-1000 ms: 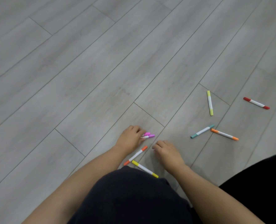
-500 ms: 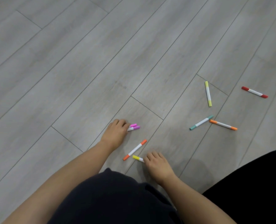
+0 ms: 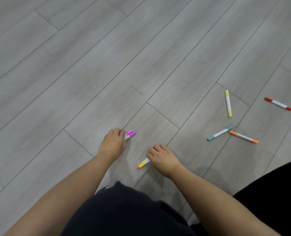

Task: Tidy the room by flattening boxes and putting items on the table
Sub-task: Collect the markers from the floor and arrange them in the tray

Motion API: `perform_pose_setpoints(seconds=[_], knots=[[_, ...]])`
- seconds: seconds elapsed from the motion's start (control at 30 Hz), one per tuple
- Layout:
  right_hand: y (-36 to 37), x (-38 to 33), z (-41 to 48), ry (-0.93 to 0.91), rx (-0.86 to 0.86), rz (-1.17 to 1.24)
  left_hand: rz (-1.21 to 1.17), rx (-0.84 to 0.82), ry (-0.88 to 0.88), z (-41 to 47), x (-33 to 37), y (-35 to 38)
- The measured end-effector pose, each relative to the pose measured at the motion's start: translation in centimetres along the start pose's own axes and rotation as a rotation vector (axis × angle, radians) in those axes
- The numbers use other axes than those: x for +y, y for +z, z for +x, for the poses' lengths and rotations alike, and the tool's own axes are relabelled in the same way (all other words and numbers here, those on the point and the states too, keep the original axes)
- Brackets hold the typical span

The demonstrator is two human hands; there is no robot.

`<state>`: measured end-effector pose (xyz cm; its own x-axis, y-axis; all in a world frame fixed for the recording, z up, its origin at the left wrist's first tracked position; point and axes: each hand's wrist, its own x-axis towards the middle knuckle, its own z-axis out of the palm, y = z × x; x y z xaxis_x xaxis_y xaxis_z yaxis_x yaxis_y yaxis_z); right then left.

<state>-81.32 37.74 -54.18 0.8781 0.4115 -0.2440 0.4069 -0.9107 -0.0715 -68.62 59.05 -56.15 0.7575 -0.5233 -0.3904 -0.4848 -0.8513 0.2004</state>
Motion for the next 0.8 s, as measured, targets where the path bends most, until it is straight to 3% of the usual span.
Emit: perform_pose_setpoints(seconds=[0.23, 0.5, 0.7, 0.8], knots=[[-0.2, -0.1, 0.3, 0.066, -0.051, -0.048, -0.020, -0.035, -0.049, 0.5, 1.3, -0.2], [-0.3, -0.3, 0.5, 0.325, -0.093, 0.022, 0.002, -0.018, 0.001, 1.5, 1.8, -0.1], [-0.6, 2.1, 0.3, 0.497, -0.072, 0.176, 0.011, -0.015, 0.059, 3.2, 3.8, -1.8], [-1.0, 3.9, -0.2, 0.585, -0.140, 0.301, -0.026, -0.032, 0.057, 4.8, 5.2, -2.9]])
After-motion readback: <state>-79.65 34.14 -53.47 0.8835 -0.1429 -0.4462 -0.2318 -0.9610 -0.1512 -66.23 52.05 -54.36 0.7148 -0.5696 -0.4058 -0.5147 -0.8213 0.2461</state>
